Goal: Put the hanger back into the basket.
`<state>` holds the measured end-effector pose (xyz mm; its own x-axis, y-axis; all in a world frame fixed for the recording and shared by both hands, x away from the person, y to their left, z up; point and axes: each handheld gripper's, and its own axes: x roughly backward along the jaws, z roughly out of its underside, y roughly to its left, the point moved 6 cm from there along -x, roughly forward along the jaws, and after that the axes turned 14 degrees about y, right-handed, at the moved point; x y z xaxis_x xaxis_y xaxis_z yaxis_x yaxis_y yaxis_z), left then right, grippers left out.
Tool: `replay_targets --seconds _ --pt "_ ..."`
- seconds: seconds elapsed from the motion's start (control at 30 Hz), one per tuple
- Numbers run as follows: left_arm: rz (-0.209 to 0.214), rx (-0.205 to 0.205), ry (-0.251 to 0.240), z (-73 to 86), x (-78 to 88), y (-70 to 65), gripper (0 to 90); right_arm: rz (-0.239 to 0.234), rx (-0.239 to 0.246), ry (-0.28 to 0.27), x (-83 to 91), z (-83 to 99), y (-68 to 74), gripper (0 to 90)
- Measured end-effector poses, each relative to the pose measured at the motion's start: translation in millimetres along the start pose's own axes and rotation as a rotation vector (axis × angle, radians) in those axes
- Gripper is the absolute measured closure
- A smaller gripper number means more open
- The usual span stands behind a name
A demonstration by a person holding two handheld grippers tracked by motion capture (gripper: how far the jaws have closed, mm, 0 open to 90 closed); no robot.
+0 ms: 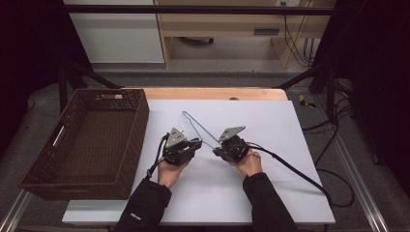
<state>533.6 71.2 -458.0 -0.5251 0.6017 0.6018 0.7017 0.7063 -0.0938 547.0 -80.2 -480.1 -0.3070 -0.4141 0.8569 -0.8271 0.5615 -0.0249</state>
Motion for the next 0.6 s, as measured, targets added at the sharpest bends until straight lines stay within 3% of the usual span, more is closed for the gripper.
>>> replay_targets --seconds 0.23,0.33,0.47,0.6 --pt "-0.022 -0.058 0.013 -0.4 25.4 0.3 53.5 -0.032 0.007 -0.024 23.3 -2.4 -4.6 87.5" --pt "-0.051 -0.079 0.014 0.4 37.3 0.7 43.5 -0.074 0.026 -0.044 39.3 -1.8 -5.5 87.5" --pt "-0.055 -0.111 0.028 2.1 51.7 -2.9 35.1 -0.122 0.049 -0.037 57.2 1.6 -3.2 87.5" --pt "-0.059 -0.170 0.067 5.1 62.6 -10.4 29.1 -0.170 0.085 -0.040 71.4 7.9 4.8 87.5"
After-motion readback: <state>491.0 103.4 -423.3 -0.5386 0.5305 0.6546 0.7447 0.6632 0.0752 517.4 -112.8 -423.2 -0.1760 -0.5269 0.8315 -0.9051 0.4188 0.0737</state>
